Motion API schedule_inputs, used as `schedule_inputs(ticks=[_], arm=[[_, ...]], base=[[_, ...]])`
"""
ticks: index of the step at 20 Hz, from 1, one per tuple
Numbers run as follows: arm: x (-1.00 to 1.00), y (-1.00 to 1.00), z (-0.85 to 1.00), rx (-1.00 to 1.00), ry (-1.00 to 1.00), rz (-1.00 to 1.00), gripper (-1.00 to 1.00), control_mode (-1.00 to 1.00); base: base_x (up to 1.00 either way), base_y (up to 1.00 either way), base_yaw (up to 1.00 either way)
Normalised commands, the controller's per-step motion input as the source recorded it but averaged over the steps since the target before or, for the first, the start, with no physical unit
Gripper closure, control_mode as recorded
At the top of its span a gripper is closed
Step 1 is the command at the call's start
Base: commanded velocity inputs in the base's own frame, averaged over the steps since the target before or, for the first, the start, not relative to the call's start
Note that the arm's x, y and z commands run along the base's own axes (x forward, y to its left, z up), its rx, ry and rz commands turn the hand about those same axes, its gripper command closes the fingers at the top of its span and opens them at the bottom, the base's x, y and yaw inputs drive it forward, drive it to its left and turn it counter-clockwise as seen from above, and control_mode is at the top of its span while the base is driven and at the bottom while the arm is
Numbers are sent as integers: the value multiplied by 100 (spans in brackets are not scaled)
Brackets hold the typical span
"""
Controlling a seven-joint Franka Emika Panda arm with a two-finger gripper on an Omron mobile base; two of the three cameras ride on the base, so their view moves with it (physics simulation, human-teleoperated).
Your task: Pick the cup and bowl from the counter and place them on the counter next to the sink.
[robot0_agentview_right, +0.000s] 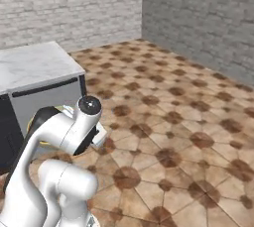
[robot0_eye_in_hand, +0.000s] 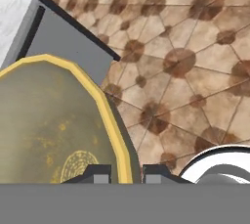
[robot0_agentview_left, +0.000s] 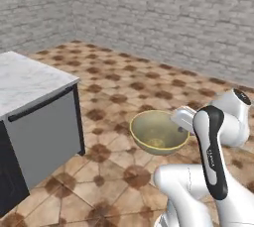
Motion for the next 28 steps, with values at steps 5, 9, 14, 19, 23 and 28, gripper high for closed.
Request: schedule_inputs(ticks=[5, 9, 14, 19, 23, 28], arm=[[0, 0, 0, 0, 0, 0, 100, 100], [0, 0, 0, 0, 0, 0, 100, 100], [0, 0, 0, 0, 0, 0, 100, 100], [0, 0, 0, 0, 0, 0, 100, 100], [0, 0, 0, 0, 0, 0, 100, 100], [0, 0, 0, 0, 0, 0, 100, 100]], base=[[-12, 12, 65], [3, 33, 23], [2, 89, 7], [4, 100, 6], [29, 100, 13], [35, 100, 20]])
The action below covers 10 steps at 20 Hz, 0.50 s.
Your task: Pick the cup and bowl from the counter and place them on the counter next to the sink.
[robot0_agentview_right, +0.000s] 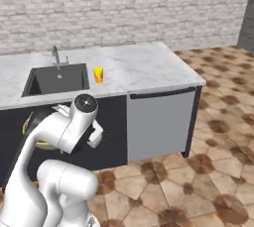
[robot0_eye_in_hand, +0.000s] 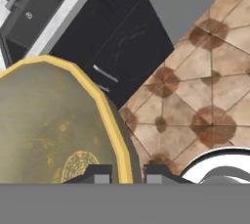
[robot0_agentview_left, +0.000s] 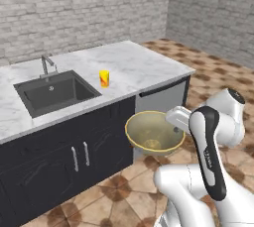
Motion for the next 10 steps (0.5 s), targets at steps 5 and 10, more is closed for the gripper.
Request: schedule_inputs(ticks=[5, 10], arm=[[0, 0, 0, 0, 0, 0, 100, 100], [0, 0, 0, 0, 0, 0, 100, 100]], base=[[32, 100, 22], [45, 89, 23]])
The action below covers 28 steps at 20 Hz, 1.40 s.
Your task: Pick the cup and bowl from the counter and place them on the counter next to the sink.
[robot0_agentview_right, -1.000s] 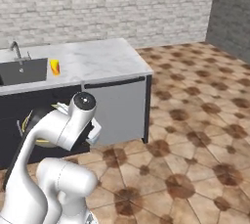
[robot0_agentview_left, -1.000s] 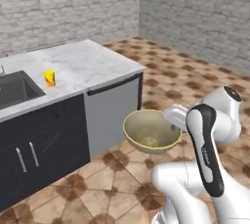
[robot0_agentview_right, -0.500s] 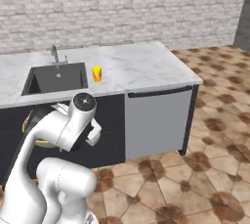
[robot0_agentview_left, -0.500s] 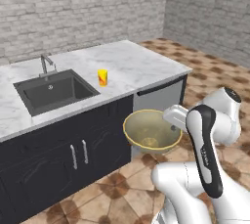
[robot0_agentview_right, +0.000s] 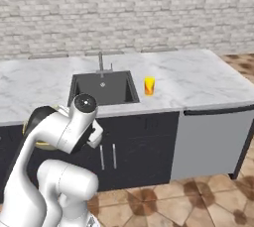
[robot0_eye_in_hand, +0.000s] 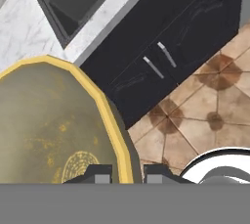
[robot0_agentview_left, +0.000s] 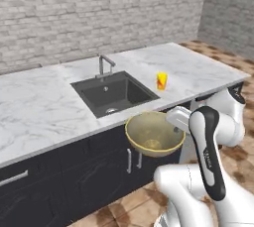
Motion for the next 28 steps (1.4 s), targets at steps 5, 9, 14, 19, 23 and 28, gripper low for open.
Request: schedule_inputs(ticks=[5, 9, 14, 19, 23, 28], arm=[[0, 0, 0, 0, 0, 0, 100, 100], [0, 0, 0, 0, 0, 0, 100, 100], [0, 0, 0, 0, 0, 0, 100, 100], [0, 0, 0, 0, 0, 0, 100, 100], [0, 0, 0, 0, 0, 0, 100, 100], [0, 0, 0, 0, 0, 0, 100, 100]], base=[[70, 55, 23], [81, 29, 11], [52, 33, 8], [25, 57, 7], [20, 56, 15], [39, 31, 22]])
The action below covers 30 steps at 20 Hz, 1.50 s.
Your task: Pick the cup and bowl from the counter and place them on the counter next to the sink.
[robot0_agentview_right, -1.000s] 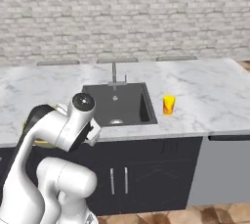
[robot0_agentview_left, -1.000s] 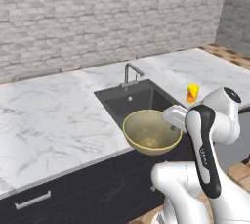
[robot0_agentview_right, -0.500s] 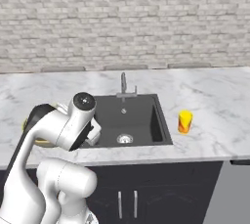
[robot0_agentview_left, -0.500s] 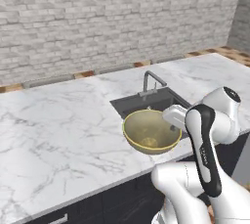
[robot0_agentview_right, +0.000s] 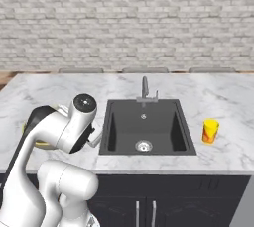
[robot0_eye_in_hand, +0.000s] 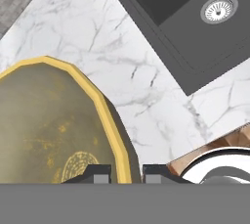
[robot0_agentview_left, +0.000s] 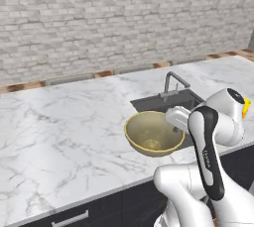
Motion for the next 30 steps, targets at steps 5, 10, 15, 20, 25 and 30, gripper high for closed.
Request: schedule_inputs(ticks=[5, 10, 15, 20, 25, 30], arm=[[0, 0, 0, 0, 0, 0, 100, 100], [0, 0, 0, 0, 0, 0, 100, 100], [0, 0, 0, 0, 0, 0, 100, 100], [0, 0, 0, 0, 0, 0, 100, 100], [1, 4, 0, 0, 0, 0, 100, -100], [47, 37, 0, -2, 3, -1, 100, -100]], base=[[53, 3, 19], [6, -3, 4], [0, 0, 0], [0, 0, 0], [0, 0, 0], [0, 0, 0]])
